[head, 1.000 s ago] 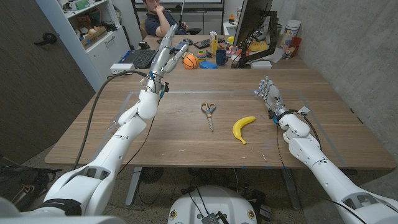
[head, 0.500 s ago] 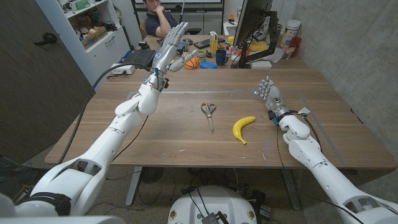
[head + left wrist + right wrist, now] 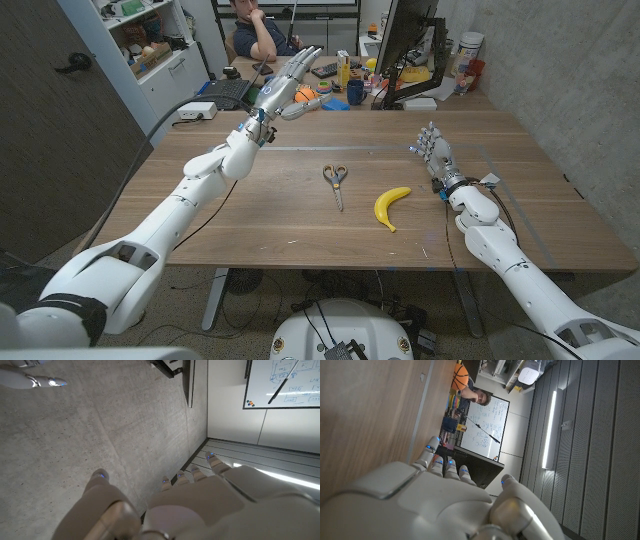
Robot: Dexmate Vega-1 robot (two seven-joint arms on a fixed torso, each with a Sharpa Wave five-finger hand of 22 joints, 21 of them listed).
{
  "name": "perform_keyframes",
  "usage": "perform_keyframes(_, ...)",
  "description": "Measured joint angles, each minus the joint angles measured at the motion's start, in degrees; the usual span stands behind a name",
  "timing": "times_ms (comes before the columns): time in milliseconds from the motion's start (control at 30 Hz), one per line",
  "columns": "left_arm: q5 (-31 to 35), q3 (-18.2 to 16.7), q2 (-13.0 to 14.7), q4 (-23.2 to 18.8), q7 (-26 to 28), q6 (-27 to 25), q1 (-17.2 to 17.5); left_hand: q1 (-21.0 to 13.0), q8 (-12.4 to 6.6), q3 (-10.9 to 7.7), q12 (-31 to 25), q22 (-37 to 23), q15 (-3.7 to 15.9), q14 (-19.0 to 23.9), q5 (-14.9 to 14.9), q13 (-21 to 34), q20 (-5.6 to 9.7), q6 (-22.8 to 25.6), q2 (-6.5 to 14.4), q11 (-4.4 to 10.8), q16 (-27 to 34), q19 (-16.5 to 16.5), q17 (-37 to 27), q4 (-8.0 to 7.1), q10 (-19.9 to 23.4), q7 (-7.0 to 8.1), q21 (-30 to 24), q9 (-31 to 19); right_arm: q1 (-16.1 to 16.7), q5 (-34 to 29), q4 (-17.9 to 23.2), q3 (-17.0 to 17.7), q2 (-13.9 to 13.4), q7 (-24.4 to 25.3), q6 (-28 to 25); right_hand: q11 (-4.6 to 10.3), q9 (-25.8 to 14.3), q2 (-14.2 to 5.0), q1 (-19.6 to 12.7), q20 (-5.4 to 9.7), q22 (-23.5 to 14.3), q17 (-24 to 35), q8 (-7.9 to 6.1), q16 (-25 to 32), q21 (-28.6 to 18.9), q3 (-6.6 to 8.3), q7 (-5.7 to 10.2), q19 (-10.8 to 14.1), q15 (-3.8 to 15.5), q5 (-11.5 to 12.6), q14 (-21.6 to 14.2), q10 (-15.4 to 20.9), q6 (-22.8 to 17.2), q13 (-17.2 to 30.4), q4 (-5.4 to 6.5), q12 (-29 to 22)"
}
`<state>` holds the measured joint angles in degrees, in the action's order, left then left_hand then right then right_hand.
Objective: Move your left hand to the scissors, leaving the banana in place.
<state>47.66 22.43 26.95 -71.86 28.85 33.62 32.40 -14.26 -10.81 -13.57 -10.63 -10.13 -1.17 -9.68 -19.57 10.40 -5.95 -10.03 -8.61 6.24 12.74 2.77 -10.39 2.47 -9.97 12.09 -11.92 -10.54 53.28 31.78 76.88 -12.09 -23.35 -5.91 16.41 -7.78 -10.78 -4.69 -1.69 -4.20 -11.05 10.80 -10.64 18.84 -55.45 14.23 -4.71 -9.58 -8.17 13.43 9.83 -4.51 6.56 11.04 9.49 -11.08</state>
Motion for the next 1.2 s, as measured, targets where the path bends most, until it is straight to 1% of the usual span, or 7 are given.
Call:
perform_keyframes(100,0.0,0.8,0.1,1.1,0.0,0.0,-0.8,-0.2,0.00,0.26,0.0,0.3,-0.29,-0.3,0.0,0.0,0.03,0.0,0.1,-0.12,0.0,-1.1,0.0,0.26,0.1,0.00,0.0,0.0,0.4,0.0,0.6,0.0,-0.2,0.2,0.0,0.00,0.0,0.00,0.0,0.00,0.0,0.0,0.00,0.0,0.0,0.00,0.00,0.0,0.00,0.0,0.0,0.0,0.0,0.0,0.00,0.0)
perform_keyframes(200,-2.1,1.7,0.3,2.2,-5.1,3.5,-1.8,-0.5,0.00,0.55,0.0,0.3,-0.29,-0.3,0.0,0.0,0.22,0.0,-0.1,-0.90,0.0,-1.4,0.0,0.55,0.1,0.00,0.0,0.0,0.6,0.0,0.9,0.0,-0.3,0.5,0.0,0.00,0.0,0.00,0.0,0.00,0.0,0.0,0.00,0.0,0.0,0.00,0.00,0.0,0.00,0.0,0.0,0.0,0.0,0.0,0.00,0.0)
perform_keyframes(300,-2.1,2.3,0.4,2.9,-5.1,3.5,-2.4,-0.5,0.02,1.28,0.3,0.3,-0.92,-0.1,0.0,0.0,0.22,0.0,0.0,-1.47,0.0,-1.4,0.0,0.64,0.2,0.00,0.2,0.0,0.6,0.0,0.9,0.0,-0.3,0.6,0.0,0.00,0.0,0.00,0.0,0.00,0.0,0.0,0.00,0.0,0.0,0.00,0.00,0.0,0.00,0.0,0.0,0.0,0.0,0.0,0.00,0.0)
perform_keyframes(333,-3.6,2.6,0.5,3.2,-9.5,4.8,-2.7,-0.5,0.23,1.35,0.5,0.3,-1.12,-0.2,0.0,0.0,0.22,0.0,0.0,-1.69,-0.2,-1.4,0.0,0.70,0.0,0.00,0.5,0.1,0.8,0.0,1.2,-0.1,-0.4,0.6,0.0,0.00,0.0,0.00,0.0,0.00,0.0,0.0,0.00,0.0,0.0,0.00,0.00,0.0,0.00,0.0,0.0,0.0,0.0,0.0,0.00,0.0)
perform_keyframes(500,-4.9,3.3,0.6,3.8,-13.9,5.6,-3.5,-0.5,0.46,2.40,0.5,0.3,-1.50,0.0,0.0,0.0,0.44,0.0,-0.1,-4.44,-0.5,-1.9,0.0,0.64,0.1,0.00,0.7,0.2,0.9,0.0,1.3,-0.1,-0.5,0.7,0.0,0.00,0.0,0.00,0.0,0.00,0.0,0.0,0.00,0.0,0.0,-0.24,0.00,0.0,0.00,0.0,0.0,0.0,0.0,0.0,0.24,0.0)
perform_keyframes(633,-6.1,3.6,0.8,3.8,-18.1,5.9,-3.8,-0.7,0.46,3.34,0.0,0.3,-1.50,0.0,0.0,0.0,0.93,0.0,0.2,-5.47,0.0,-4.2,0.0,0.77,0.1,0.00,0.4,0.2,1.0,0.1,1.4,-0.3,-0.5,0.8,0.0,0.00,0.0,0.26,0.3,0.00,0.0,0.0,0.00,0.0,0.0,-0.41,0.00,0.0,0.00,0.0,0.0,0.0,0.0,0.0,0.07,0.0)
perform_keyframes(1200,-8.8,4.3,1.3,2.6,-31.0,4.5,-4.2,-2.0,0.46,4.34,-0.4,0.5,-1.49,0.0,0.0,-0.3,1.77,0.0,0.4,-5.74,0.0,-3.3,0.3,1.16,0.0,0.00,1.3,0.2,1.1,0.3,1.5,-0.5,-0.6,1.0,0.2,0.00,0.0,0.32,0.6,0.00,0.0,0.0,0.00,-0.3,0.0,-1.16,0.00,0.0,0.00,0.0,0.0,0.0,0.0,0.0,0.21,0.0)
